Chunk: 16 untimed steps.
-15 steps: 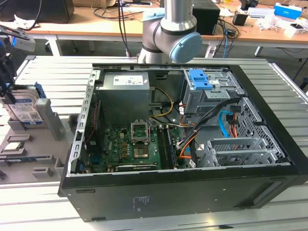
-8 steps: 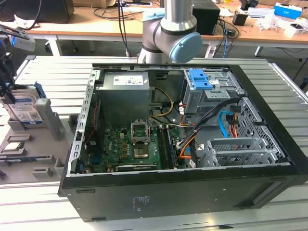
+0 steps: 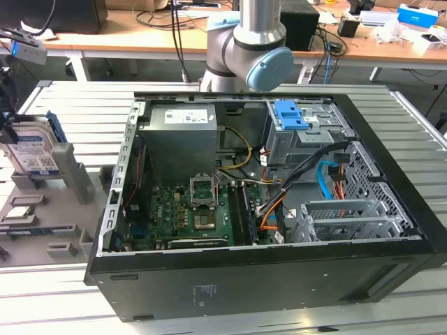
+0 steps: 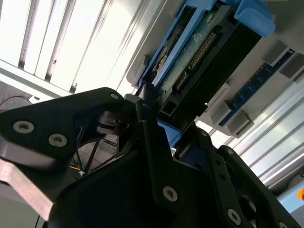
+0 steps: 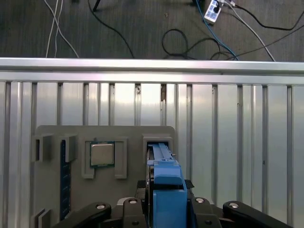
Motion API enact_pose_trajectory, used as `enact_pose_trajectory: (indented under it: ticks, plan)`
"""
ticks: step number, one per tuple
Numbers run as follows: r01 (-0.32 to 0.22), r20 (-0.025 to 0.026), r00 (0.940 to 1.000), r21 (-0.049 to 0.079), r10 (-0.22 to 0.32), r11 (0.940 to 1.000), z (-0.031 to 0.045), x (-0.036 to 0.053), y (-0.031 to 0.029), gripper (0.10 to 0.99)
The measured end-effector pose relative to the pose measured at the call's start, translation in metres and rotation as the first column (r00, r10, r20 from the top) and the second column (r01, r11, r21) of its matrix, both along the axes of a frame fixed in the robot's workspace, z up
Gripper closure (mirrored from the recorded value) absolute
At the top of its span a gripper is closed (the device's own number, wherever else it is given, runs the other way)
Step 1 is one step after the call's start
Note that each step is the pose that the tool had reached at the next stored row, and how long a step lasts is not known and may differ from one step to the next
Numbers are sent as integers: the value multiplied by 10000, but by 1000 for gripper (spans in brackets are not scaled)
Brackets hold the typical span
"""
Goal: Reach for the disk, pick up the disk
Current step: 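Pick up the disk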
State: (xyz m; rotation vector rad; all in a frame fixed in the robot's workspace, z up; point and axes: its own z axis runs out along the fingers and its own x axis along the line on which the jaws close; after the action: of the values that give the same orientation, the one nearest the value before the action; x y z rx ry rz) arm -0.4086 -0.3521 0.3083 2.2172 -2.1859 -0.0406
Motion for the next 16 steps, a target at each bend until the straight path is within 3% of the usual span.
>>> enact_pose_trajectory:
  ticks: [4, 16]
  plan:
    - [0, 0, 10000, 1, 0, 10000, 59, 2, 0, 718]
    - [0, -1, 10000, 0, 0, 10000, 337, 8, 0, 718]
